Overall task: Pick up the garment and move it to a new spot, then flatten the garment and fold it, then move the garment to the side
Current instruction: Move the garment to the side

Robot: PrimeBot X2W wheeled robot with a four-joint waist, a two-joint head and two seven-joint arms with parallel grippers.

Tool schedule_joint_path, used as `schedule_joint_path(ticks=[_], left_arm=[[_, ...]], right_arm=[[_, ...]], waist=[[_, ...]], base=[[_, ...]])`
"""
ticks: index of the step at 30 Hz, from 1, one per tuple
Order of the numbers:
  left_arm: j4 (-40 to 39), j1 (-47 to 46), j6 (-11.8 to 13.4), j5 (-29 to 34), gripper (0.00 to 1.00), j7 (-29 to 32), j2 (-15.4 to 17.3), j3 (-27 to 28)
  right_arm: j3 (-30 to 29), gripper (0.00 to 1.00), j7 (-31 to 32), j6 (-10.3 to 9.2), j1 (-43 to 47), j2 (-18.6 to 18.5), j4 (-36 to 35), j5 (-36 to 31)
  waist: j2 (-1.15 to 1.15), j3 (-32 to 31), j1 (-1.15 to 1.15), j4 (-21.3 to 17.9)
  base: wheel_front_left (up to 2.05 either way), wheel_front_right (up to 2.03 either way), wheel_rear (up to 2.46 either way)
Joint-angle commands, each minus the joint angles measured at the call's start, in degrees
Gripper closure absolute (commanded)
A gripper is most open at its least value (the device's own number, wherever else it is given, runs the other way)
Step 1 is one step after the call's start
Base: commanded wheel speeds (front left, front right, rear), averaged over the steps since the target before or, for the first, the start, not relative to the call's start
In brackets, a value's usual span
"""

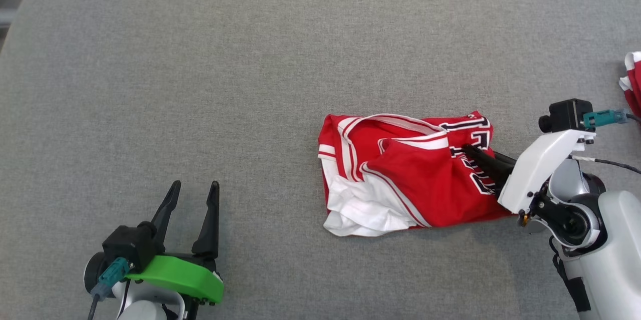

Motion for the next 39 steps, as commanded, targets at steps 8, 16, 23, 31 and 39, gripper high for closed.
schedule_joint_path(ticks=[8,16,23,31,39], left_arm=[[1.9,2.5,-0.5,-0.6,0.0,-0.7,-2.2,0.6],[2.2,4.1,-1.0,0.4,0.0,-0.7,-4.9,2.1],[2.0,4.2,-2.4,2.0,0.0,-0.7,-6.6,3.9],[1.2,3.3,-3.7,4.2,0.0,-0.7,-6.8,6.3],[-1.3,1.6,-4.2,6.9,0.0,-0.7,-6.0,7.7]], right_arm=[[8.4,1.0,-1.6,0.03,1.5,-5.7,-11.7,5.4],[9.5,1.0,0.0,0.03,4.9,-7.8,-19.5,7.0],[3.3,1.0,0.6,0.03,6.3,-7.4,-15.4,5.5],[-4.1,1.0,1.9,0.03,3.5,-11.9,-11.5,1.8],[-4.5,1.0,0.8,0.03,-0.8,-10.8,-10.2,-0.2]], waist=[[0.41,-6.7,0.0,2.2],[0.41,-9.3,0.0,1.6],[0.41,-8.0,0.0,1.0],[0.41,-4.8,0.0,-2.0],[0.41,-1.4,0.0,-10.6]], base=[[0.0,0.0,0.0],[0.0,0.0,0.0],[0.0,0.0,0.0],[0.0,0.0,0.0],[0.0,0.0,0.0]])
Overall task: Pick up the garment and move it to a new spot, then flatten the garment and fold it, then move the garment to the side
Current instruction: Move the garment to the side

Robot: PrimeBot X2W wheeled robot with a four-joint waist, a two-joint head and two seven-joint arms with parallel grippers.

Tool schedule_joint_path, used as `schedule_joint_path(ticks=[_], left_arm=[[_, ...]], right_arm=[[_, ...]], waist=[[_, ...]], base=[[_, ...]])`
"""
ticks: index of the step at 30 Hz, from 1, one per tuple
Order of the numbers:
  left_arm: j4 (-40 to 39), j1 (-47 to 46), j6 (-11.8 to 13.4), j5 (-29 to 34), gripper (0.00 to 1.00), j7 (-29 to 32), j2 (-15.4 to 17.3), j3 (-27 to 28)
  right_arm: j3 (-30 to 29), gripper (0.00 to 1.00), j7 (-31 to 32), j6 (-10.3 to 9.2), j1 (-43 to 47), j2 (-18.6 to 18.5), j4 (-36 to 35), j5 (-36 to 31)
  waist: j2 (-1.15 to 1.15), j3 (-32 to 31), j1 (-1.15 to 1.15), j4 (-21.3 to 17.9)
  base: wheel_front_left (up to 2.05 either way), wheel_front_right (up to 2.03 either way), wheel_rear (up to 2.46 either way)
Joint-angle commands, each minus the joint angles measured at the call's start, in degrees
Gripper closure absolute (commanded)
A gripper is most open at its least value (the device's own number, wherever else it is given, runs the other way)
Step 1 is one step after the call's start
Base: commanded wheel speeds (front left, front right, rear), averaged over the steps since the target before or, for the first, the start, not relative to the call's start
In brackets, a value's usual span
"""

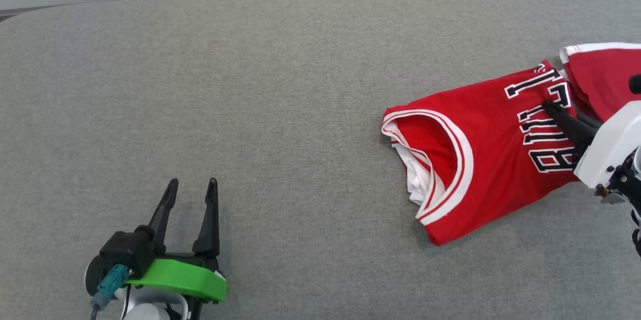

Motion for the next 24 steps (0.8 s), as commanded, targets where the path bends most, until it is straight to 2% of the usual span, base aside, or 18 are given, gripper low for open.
schedule_joint_path(ticks=[1,3,11,18,24], left_arm=[[-0.7,-1.3,-0.1,0.8,0.0,-0.1,0.7,0.3],[-1.1,-1.8,-0.1,1.1,0.0,-0.1,1.1,0.3],[-3.0,-2.7,0.1,2.0,0.0,0.9,2.7,-0.1],[-4.5,-3.7,0.4,2.4,0.0,1.9,3.6,-0.5],[-5.5,-4.4,0.8,2.5,0.0,2.6,4.0,-0.7]], right_arm=[[0.3,1.0,-0.8,0.02,-0.2,0.1,0.0,-0.7],[0.6,1.0,-1.8,0.02,-0.2,0.4,0.2,-0.7],[0.8,1.0,-5.6,0.02,0.7,-0.2,0.5,-1.2],[1.7,1.0,-8.6,0.02,-4.7,-1.6,1.5,-4.2],[2.8,1.0,-6.0,0.02,-13.2,-3.2,1.9,-5.0]], waist=[[0.41,3.0,0.0,-5.8],[0.41,3.8,0.0,-8.1],[0.41,5.8,0.0,-13.1],[0.41,7.7,0.0,-13.2],[0.41,9.5,0.0,-11.7]], base=[[0.0,0.0,0.0],[0.0,0.0,0.0],[0.0,0.0,0.0],[0.0,0.0,0.0],[0.0,0.0,0.0]])
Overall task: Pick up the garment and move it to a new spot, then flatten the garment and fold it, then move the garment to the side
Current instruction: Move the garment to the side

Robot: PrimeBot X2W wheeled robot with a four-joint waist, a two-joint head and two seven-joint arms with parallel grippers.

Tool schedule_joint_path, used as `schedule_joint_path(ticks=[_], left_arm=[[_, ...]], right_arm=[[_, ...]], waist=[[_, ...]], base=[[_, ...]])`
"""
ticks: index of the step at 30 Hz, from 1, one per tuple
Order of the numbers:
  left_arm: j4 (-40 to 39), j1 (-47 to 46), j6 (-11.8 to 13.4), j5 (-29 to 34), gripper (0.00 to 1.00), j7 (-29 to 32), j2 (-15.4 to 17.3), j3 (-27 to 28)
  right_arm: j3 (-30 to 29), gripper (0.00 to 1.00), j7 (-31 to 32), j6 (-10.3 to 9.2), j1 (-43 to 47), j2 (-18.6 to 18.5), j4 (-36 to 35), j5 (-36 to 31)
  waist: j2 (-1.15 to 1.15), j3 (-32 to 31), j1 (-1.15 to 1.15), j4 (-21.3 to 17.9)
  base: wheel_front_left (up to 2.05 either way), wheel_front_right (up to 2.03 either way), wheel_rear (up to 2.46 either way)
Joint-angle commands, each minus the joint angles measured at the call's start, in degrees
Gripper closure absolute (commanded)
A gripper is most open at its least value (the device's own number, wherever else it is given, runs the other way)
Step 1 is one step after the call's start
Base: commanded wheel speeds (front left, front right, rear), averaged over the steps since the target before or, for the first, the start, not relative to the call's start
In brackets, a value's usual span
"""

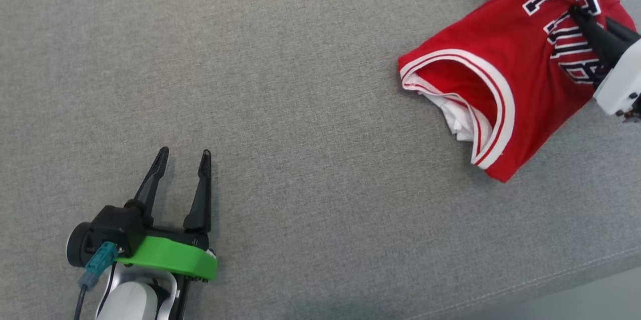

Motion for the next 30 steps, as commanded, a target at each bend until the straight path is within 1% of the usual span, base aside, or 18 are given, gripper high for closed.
schedule_joint_path(ticks=[1,7,10,13,15,16,17,18,19,20,21,22,23,24,28,30], left_arm=[[-0.5,-1.0,0.3,0.1,0.0,0.0,0.7,0.3],[-1.0,-0.7,0.4,-0.7,0.0,0.3,0.8,0.4],[-1.0,-0.5,0.4,-0.8,0.0,0.5,1.0,0.3],[-1.3,-0.6,0.5,-0.7,0.0,0.8,1.3,0.1],[-1.6,-0.7,0.4,-0.3,0.0,1.2,1.5,-0.4],[-1.6,-0.7,0.4,-0.3,0.0,1.2,1.5,-0.4],[-1.8,-1.1,0.3,0.0,0.0,1.7,1.6,-0.9],[-1.9,-1.3,0.4,0.0,0.0,1.8,1.5,-1.1],[-1.9,-1.4,0.4,0.1,0.0,2.0,1.4,-1.3],[-2.0,-1.4,0.5,0.2,0.0,2.1,1.2,-1.5],[-2.0,-1.3,0.5,0.3,0.0,2.1,1.1,-1.8],[-2.1,-1.2,0.5,0.3,0.0,2.2,1.0,-2.0],[-2.1,-1.1,0.5,0.3,0.0,2.2,1.0,-2.2],[-2.1,-1.1,0.5,0.3,0.0,2.2,1.0,-2.2],[-1.7,-0.5,0.8,-0.1,0.0,2.1,0.8,-2.5],[-1.4,-0.2,0.9,-0.3,0.0,1.9,0.7,-2.6]], right_arm=[[-0.6,1.0,1.3,0.02,-2.7,-0.8,0.4,0.0],[-5.4,1.0,6.2,0.02,-7.3,-3.3,4.0,-1.3],[-8.2,1.0,7.0,0.02,-7.9,-4.6,6.9,-2.6],[-9.7,1.0,5.7,0.02,-8.2,-5.1,9.7,-4.0],[-8.9,1.0,3.5,0.02,-7.9,-5.8,11.7,-5.8],[-8.9,1.0,3.5,0.02,-7.9,-5.8,11.7,-5.8],[-8.9,1.0,0.7,0.0,-8.1,-5.9,14.5,-7.6],[-8.8,1.0,-0.9,0.0,-8.2,-6.0,15.8,-9.0],[-9.3,0.93,-2.9,0.0,-8.4,-6.2,17.5,-10.8],[-9.8,0.74,-4.8,0.0,-8.5,-6.5,19.1,-12.6],[-10.0,0.23,-7.0,0.0,-8.5,-6.9,20.6,-15.0],[-10.9,0.0,-9.4,-0.01,-8.9,-7.1,22.2,-17.4],[-12.0,0.0,-12.0,-0.01,-9.3,-6.9,23.8,-19.9],[-12.0,0.0,-12.0,-0.01,-9.3,-6.9,23.8,-19.9],[-15.5,0.0,-22.5,0.0,-10.6,-4.6,28.8,-28.2],[-16.6,0.0,-27.5,0.0,-10.7,-3.8,30.4,-31.3]], waist=[[0.41,1.0,0.0,1.0],[0.41,1.7,0.0,2.6],[0.41,1.8,0.0,3.3],[0.41,2.1,0.0,3.7],[0.41,2.4,0.0,3.9],[0.41,2.4,0.0,3.9],[0.41,2.7,0.0,4.2],[0.41,2.8,0.0,4.4],[0.41,2.9,0.0,4.5],[0.41,2.9,0.0,4.8],[0.41,2.9,0.0,5.0],[0.41,3.0,0.0,5.1],[0.41,3.0,0.0,5.3],[0.41,3.0,0.0,5.3],[0.41,2.6,0.0,5.7],[0.41,2.1,0.0,5.8]], base=[[0.0,0.0,0.0],[0.0,0.0,0.0],[0.0,0.0,0.0],[0.0,0.0,0.0],[0.0,0.0,0.0],[0.0,0.0,0.0],[0.0,0.0,0.0],[0.0,0.0,0.0],[0.0,0.0,0.0],[0.0,0.0,0.0],[0.0,0.0,0.0],[0.0,0.0,0.0],[0.0,0.0,0.0],[0.0,0.0,0.0],[0.0,0.0,0.0],[0.0,0.0,0.0]])
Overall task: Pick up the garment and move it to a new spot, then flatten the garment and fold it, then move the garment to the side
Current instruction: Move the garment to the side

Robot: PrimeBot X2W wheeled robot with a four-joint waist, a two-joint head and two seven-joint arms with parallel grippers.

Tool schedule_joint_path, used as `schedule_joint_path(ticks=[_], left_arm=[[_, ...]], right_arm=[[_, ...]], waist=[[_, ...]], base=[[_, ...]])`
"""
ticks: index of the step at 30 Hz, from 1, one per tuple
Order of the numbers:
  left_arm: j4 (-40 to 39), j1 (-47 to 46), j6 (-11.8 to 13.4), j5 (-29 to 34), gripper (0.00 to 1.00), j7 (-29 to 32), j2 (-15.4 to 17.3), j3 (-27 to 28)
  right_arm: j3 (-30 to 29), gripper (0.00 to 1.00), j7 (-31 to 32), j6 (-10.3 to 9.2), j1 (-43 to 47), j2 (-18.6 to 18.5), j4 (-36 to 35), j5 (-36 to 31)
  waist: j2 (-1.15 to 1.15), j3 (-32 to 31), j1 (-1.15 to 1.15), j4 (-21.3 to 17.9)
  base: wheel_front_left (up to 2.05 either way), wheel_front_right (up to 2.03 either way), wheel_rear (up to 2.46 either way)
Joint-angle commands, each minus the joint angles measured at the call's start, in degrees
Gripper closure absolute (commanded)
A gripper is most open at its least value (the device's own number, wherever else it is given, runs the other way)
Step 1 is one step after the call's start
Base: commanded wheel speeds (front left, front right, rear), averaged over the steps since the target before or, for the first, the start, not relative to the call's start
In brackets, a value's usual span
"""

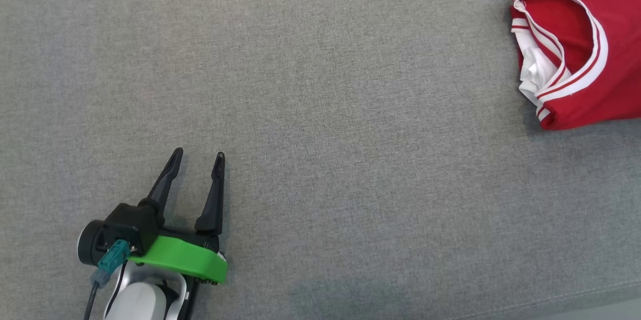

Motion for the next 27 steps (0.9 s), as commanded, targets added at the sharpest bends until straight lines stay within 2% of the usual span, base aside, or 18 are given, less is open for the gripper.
schedule_joint_path(ticks=[1,3,9,15,19,24,27], left_arm=[[0.0,0.3,0.2,-0.3,0.0,-0.6,-0.3,0.0],[0.5,0.7,0.6,-0.7,0.0,-1.3,-0.5,0.5],[2.3,2.0,1.3,-1.8,0.0,-2.8,-1.1,1.8],[3.5,4.0,2.2,-2.5,0.0,-4.2,-1.7,3.8],[4.6,5.4,2.1,-2.6,0.0,-4.7,-1.9,4.9],[6.5,6.7,1.4,-2.4,0.0,-5.0,-1.9,6.3],[7.5,6.7,0.7,-1.9,0.0,-5.0,-2.0,7.5]], right_arm=[[-0.4,0.0,-2.5,-0.02,-0.3,0.1,0.6,-1.1],[-0.2,0.0,-9.4,-0.02,0.5,2.4,1.3,-2.2],[4.4,0.0,-17.5,-0.04,7.1,5.4,-2.5,0.2],[6.8,0.0,-20.6,-0.05,18.5,8.8,-12.3,4.8],[8.1,0.0,-21.5,-0.04,26.1,11.5,-17.8,4.4],[9.5,0.0,-21.9,-0.04,33.5,16.1,-20.9,1.2],[10.1,0.0,-21.9,-0.02,36.6,20.3,-20.6,0.5]], waist=[[0.41,-0.6,0.0,0.2],[0.41,-2.2,0.0,0.4],[0.41,-7.4,0.0,1.7],[0.41,-12.6,0.0,4.2],[0.41,-15.7,0.0,6.1],[0.41,-18.4,0.0,8.2],[0.41,-19.5,0.0,9.4]], base=[[0.0,0.0,0.0],[0.0,0.0,0.0],[0.0,0.0,0.0],[0.0,0.0,0.0],[0.0,0.0,0.0],[0.0,0.0,0.0],[0.0,0.0,0.0]])
